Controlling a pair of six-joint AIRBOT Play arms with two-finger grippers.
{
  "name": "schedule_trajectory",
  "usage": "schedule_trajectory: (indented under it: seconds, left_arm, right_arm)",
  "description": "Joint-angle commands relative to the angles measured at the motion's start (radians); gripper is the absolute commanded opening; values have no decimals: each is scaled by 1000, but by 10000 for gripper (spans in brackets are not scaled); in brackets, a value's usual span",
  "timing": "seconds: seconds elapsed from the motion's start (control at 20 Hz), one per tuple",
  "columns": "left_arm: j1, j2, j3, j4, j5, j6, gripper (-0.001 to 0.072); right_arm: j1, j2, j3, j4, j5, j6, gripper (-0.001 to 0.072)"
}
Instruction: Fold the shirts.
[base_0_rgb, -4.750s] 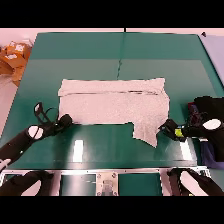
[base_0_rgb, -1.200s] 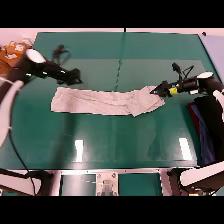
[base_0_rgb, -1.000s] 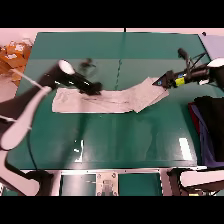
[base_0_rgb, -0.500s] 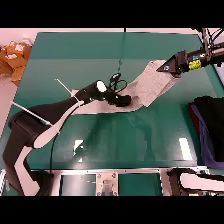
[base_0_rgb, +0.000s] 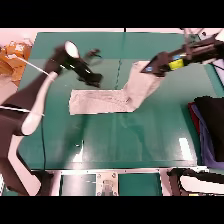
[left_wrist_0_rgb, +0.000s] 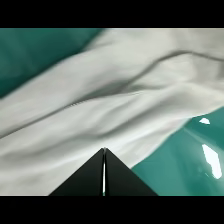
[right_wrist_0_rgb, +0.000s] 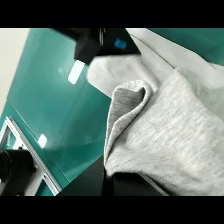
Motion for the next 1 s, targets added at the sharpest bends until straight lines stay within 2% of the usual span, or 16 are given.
schedule_trajectory:
  seconds: [0.0,0.2,0.3,0.35,0.4,0.45,0.55,0.6,0.65,0.95]
  left_arm:
    - [168,55,86,171,-118,-51,18]
    - [333,90,85,198,-164,-51,18]
    - [399,90,82,198,-175,-50,19]
    - [423,90,82,198,-173,-44,19]
    - [444,90,82,196,-171,-23,18]
    - [458,90,82,196,-171,-13,19]
    - [472,90,82,198,-180,4,18]
    - [472,90,82,198,-179,13,18]
    - [472,90,82,196,-176,20,19]
    - [472,90,82,164,-175,15,18]
  right_arm:
    - [237,-51,-4,-16,-270,82,11]
    - [517,-269,-4,-6,-660,90,11]
    - [636,-418,-1,84,-904,89,29]
    - [686,-492,11,171,-1028,89,199]
    - [718,-549,34,243,-1105,88,336]
    - [738,-591,65,274,-1139,88,361]
    - [713,-594,101,265,-1083,49,354]
    - [676,-576,114,264,-1008,16,273]
    - [624,-553,123,252,-922,-16,112]
    - [183,-399,106,46,-340,9,106]
